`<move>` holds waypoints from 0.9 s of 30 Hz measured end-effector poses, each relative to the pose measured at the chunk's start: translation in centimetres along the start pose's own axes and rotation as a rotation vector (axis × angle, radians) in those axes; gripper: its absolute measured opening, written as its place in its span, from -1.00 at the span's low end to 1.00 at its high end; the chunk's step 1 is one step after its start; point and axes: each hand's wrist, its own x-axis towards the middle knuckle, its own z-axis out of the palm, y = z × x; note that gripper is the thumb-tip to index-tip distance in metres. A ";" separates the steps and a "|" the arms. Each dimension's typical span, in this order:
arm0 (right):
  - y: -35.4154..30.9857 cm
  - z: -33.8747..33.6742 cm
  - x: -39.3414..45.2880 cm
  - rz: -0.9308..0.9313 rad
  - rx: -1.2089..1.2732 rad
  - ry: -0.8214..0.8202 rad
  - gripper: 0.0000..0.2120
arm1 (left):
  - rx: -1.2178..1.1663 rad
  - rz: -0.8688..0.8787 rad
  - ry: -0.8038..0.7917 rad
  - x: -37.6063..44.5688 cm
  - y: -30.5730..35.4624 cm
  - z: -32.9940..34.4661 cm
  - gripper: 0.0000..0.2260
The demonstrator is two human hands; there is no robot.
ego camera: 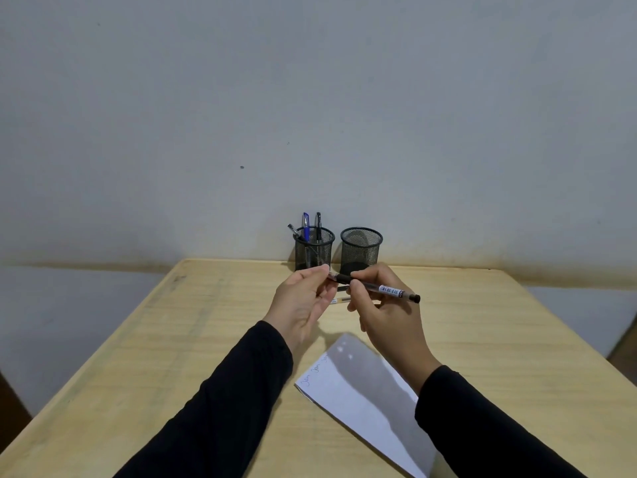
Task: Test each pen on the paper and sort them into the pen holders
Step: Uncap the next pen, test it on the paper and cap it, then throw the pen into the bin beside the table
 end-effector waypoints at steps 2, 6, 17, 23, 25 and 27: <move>0.0 0.0 0.1 -0.021 -0.016 0.012 -0.88 | -0.011 0.018 -0.004 -0.2 -0.2 0.3 -0.89; -0.3 0.1 -0.1 -0.113 -0.029 0.072 -0.82 | -0.009 0.034 -0.011 -0.7 -0.7 0.9 -0.94; 0.1 -2.8 0.6 0.126 0.117 -0.345 -0.64 | 0.039 0.217 0.068 0.3 1.6 -0.3 -0.93; -1.7 -1.8 2.1 0.111 -0.193 -0.243 -0.79 | 0.377 0.398 -0.019 -0.4 2.0 0.4 -0.91; -2.3 -1.3 2.6 0.084 -0.285 -0.191 -0.82 | 0.480 0.434 -0.058 -0.8 1.8 1.0 -0.91; -2.9 -1.3 2.8 0.083 -0.334 -0.140 -0.85 | 0.535 0.459 -0.081 -1.3 1.8 1.6 -0.92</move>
